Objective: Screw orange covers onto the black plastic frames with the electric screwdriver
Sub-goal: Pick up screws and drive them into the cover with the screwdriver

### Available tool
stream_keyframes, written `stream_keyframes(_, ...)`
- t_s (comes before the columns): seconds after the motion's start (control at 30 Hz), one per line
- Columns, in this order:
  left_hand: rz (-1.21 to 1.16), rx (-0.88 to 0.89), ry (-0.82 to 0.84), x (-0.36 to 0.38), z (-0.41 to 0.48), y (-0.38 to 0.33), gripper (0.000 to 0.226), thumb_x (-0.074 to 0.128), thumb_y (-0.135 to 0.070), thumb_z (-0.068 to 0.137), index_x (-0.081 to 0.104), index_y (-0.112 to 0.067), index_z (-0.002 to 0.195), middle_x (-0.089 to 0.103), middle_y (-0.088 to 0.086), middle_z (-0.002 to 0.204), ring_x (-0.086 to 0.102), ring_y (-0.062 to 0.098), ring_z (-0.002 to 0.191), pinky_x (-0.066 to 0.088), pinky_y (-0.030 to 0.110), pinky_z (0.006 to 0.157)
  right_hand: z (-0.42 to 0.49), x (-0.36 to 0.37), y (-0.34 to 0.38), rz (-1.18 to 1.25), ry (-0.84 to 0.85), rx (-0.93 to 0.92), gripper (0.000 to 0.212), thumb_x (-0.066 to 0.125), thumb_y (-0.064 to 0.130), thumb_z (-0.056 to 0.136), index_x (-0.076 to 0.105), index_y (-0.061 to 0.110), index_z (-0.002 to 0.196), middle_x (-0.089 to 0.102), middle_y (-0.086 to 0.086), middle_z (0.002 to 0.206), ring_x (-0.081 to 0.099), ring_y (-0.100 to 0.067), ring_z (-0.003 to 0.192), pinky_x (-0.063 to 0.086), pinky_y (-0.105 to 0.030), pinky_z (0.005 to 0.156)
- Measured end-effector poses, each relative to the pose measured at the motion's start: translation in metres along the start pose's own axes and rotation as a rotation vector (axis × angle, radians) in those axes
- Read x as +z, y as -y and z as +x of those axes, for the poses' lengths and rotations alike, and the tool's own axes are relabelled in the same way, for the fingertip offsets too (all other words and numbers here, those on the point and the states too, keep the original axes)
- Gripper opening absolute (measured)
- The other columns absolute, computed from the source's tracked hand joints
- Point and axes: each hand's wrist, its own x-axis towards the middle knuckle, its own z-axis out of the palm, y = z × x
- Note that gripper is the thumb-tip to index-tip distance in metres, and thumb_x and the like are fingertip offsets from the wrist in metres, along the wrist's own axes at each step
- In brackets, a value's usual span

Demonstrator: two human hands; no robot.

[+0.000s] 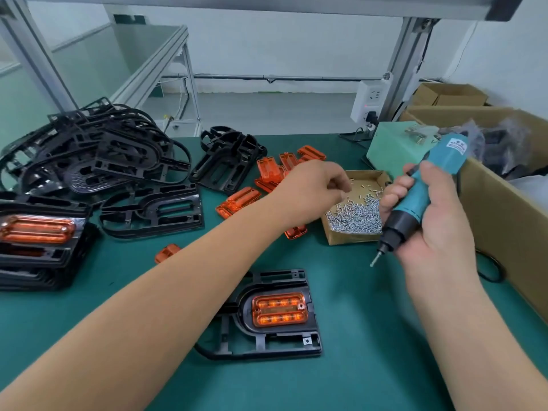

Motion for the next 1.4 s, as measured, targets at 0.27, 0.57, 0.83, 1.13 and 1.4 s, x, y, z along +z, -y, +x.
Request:
stream_keyframes(0.27, -0.921, -0.334, -0.040, -0.056, -0.097, 0.014, 0.010, 0.067, -0.015, 0.101, 0.077, -0.014, 0.100, 0.069, 0.004, 0.089, 0.063, 0.014, 0.079, 0.053, 0.021, 0.057, 0.008, 0.039, -0.020, 0.193, 0.027, -0.024, 0.016, 0.068, 0.024, 0.102, 0.058, 0.011, 0.105, 0.059, -0.001, 0.076, 0.056, -0.012, 0.061, 0.054, -0.025, 0.058)
stream_keyframes(0.57, -0.912, -0.444, 0.039, -0.055, -0.136, 0.026, 0.006, 0.071, -0.010, 0.097, 0.073, -0.012, 0.092, 0.063, 0.005, 0.080, 0.053, 0.010, 0.066, 0.041, 0.018, 0.047, -0.007, 0.032, -0.054, 0.155, 0.124, -0.030, 0.011, 0.070, 0.012, 0.096, 0.061, 0.013, 0.103, 0.052, 0.001, 0.074, 0.050, -0.013, 0.063, 0.048, -0.029, 0.066)
stream_keyframes(0.83, -1.071, -0.443, 0.168, -0.054, -0.139, 0.019, 0.008, 0.074, -0.013, 0.096, 0.074, -0.012, 0.088, 0.064, 0.014, 0.089, 0.052, 0.015, 0.072, 0.046, 0.018, 0.050, -0.019, 0.038, -0.045, 0.312, 0.285, -0.115, 0.011, 0.058, 0.019, 0.103, 0.060, 0.015, 0.092, 0.047, 0.004, 0.072, 0.045, -0.012, 0.062, 0.043, -0.029, 0.070)
stream_keyframes(1.13, -1.090, -0.430, 0.156, -0.052, -0.141, 0.013, 0.011, 0.066, -0.016, 0.101, 0.066, -0.011, 0.091, 0.060, 0.006, 0.084, 0.050, 0.009, 0.065, 0.038, 0.015, 0.046, -0.024, 0.040, -0.047, 0.294, 0.277, -0.123, 0.011, 0.058, 0.021, 0.103, 0.058, 0.014, 0.094, 0.049, 0.003, 0.073, 0.046, -0.012, 0.063, 0.045, -0.030, 0.071)
stream_keyframes(1.4, -1.101, -0.458, 0.208, -0.051, -0.142, 0.007, 0.019, 0.063, -0.020, 0.103, 0.059, -0.010, 0.087, 0.054, -0.001, 0.074, 0.043, 0.006, 0.061, 0.029, 0.014, 0.045, -0.024, 0.040, -0.047, 0.289, 0.287, -0.137, 0.014, 0.056, 0.022, 0.104, 0.058, 0.014, 0.093, 0.049, 0.003, 0.072, 0.046, -0.013, 0.064, 0.045, -0.030, 0.071)
